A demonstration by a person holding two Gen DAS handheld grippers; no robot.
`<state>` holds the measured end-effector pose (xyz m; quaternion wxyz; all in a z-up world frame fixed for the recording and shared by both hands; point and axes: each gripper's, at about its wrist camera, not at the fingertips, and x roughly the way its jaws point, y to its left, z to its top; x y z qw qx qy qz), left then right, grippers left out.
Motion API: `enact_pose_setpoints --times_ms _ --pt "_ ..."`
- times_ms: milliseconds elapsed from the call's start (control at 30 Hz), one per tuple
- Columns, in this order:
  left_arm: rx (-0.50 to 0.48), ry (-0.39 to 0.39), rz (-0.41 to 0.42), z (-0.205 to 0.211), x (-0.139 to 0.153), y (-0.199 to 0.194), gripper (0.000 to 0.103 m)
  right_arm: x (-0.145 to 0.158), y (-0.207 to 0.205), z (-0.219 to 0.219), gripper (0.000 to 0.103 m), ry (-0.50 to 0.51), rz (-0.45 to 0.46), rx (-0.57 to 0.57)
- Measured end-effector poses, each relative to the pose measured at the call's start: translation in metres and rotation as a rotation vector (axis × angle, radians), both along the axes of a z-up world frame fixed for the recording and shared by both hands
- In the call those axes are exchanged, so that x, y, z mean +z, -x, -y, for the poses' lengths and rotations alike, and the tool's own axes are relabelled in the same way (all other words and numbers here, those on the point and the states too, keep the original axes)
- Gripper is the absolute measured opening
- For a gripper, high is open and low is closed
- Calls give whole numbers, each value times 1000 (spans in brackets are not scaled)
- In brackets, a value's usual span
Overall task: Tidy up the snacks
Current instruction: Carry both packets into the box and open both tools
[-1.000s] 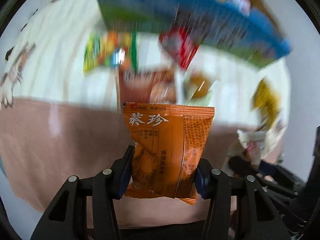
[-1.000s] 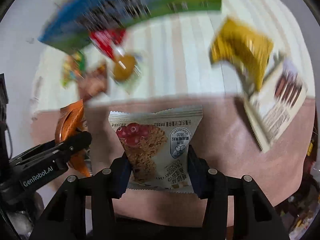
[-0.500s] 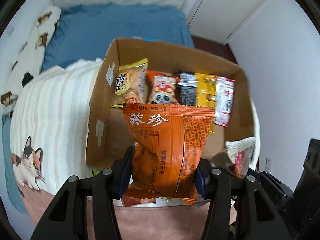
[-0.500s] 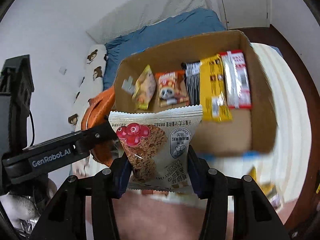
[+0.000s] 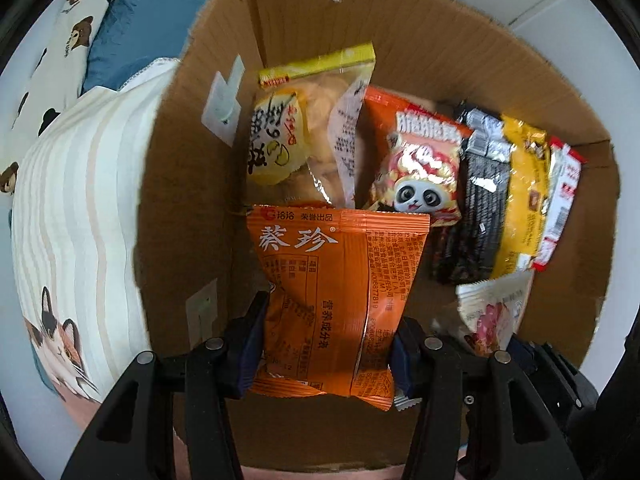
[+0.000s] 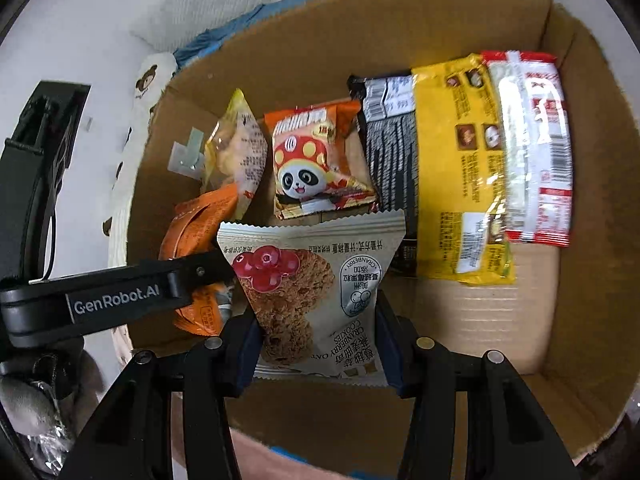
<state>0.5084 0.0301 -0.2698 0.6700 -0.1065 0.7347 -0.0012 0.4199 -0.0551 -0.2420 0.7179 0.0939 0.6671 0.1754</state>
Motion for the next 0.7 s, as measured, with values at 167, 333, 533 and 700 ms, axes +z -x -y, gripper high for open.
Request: enact_pose_setpoints --times_ms 167,333,533,700 --pt "-27 -7 -14 7 -7 2 78 -20 -9 -14 98 89 -45 58" --pt "-16 2 27 10 -2 5 90 -20 -12 -7 98 95 -50 34" --pt "19 2 81 4 8 7 90 -7 -10 9 98 105 -24 9" --pt "34 -7 171 0 40 31 90 19 6 27 98 165 66 -6"
